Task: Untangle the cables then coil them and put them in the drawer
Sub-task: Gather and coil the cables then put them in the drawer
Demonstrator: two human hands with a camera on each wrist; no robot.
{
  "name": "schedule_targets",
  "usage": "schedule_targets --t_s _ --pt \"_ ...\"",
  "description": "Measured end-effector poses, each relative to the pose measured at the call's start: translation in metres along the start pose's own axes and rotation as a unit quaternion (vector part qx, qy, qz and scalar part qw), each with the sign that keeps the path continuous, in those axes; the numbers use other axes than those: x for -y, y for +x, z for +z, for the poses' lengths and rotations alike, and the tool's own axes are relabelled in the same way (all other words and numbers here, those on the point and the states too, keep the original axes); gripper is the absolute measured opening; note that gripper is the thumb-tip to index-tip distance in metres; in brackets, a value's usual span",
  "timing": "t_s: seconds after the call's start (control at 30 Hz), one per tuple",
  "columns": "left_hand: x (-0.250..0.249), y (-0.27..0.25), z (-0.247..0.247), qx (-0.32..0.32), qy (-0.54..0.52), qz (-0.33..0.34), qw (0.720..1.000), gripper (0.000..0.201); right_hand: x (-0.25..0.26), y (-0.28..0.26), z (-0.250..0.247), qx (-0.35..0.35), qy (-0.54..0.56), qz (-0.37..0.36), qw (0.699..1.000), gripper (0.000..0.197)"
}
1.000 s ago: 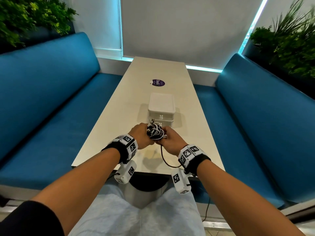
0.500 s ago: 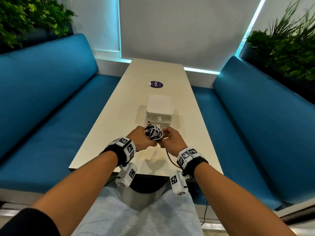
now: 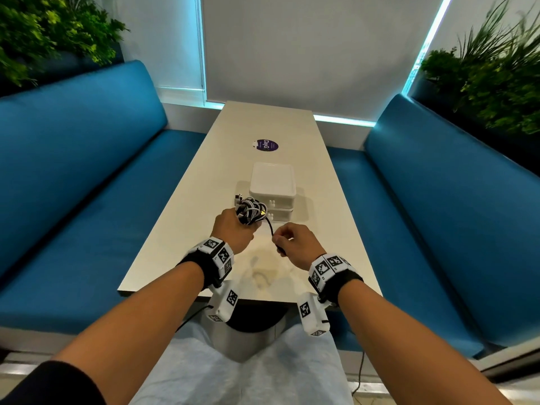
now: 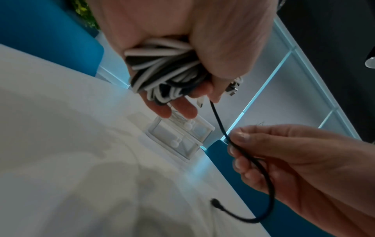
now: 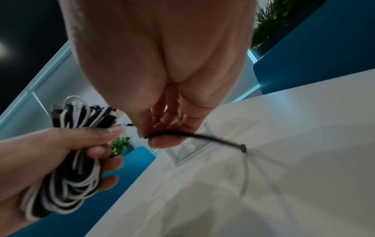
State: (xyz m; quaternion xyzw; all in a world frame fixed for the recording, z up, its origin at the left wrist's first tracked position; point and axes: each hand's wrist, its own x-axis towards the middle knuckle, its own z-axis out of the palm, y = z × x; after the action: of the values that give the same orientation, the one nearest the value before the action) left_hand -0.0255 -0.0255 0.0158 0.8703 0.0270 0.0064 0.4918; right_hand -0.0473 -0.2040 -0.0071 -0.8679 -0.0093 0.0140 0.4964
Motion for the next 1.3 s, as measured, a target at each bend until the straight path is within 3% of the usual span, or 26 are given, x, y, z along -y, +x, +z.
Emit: schedule_targets --t_s 0.07,0.2,0.33,0.47,0.57,0.67,0.87,0.97,1.07,1.17,1.27,1.3 --pt "-0.001 -0.003 0.004 0.013 -0.032 -0.007 0.999 0.016 0.004 0.0 0.007 0.014 0.03 0.018 0.999 0.004" --pt "0.002 0.001 0.009 0.039 -0.073 -0.01 0.997 0.035 0.008 -0.002 0.013 0.043 0.071 0.023 0.996 0.003" --pt "-0.009 -0.011 0.008 0.077 -0.14 -0.027 0.987 0.014 0.012 -0.002 0.015 -0.001 0.089 -0.022 0.996 0.003" --pt "-0.012 -0.019 0.008 0.087 -0.25 -0.028 0.964 0.016 0.016 -0.003 0.014 -0.028 0.116 -0.052 0.991 0.009" --pt "-0.011 -0.022 0.008 0.122 -0.275 -0.027 0.953 0.018 0.014 0.003 0.007 -0.08 0.012 -0.071 0.994 0.002" --pt "-0.011 -0.023 0.009 0.163 -0.211 -0.019 0.964 0.014 0.01 0.009 0.001 -0.097 -0.08 -0.09 0.988 0.014" --pt "-0.014 -0.019 0.003 0.207 -0.085 -0.003 0.975 0.008 -0.002 0.004 -0.004 -0.039 -0.102 -0.094 0.99 0.017" --pt "-0.009 -0.014 0.002 0.191 -0.018 -0.017 0.981 0.006 -0.007 -0.001 -0.001 -0.015 -0.096 -0.083 0.992 0.026" --pt "-0.006 -0.009 0.002 0.149 -0.046 -0.027 0.987 0.006 -0.008 -0.006 0.001 0.07 -0.144 -0.036 0.987 0.042" --pt "-0.006 -0.005 0.0 0.132 -0.098 -0.019 0.986 0.014 -0.017 -0.013 0.009 0.159 -0.266 -0.016 0.951 0.059" --pt "-0.01 -0.003 -0.001 0.132 -0.151 -0.02 0.979 0.017 -0.026 -0.016 0.014 0.174 -0.282 -0.007 0.943 0.03" --pt "-0.01 -0.003 -0.004 0.128 -0.152 -0.022 0.98 0.019 -0.026 -0.016 0.013 0.172 -0.265 -0.005 0.949 0.029"
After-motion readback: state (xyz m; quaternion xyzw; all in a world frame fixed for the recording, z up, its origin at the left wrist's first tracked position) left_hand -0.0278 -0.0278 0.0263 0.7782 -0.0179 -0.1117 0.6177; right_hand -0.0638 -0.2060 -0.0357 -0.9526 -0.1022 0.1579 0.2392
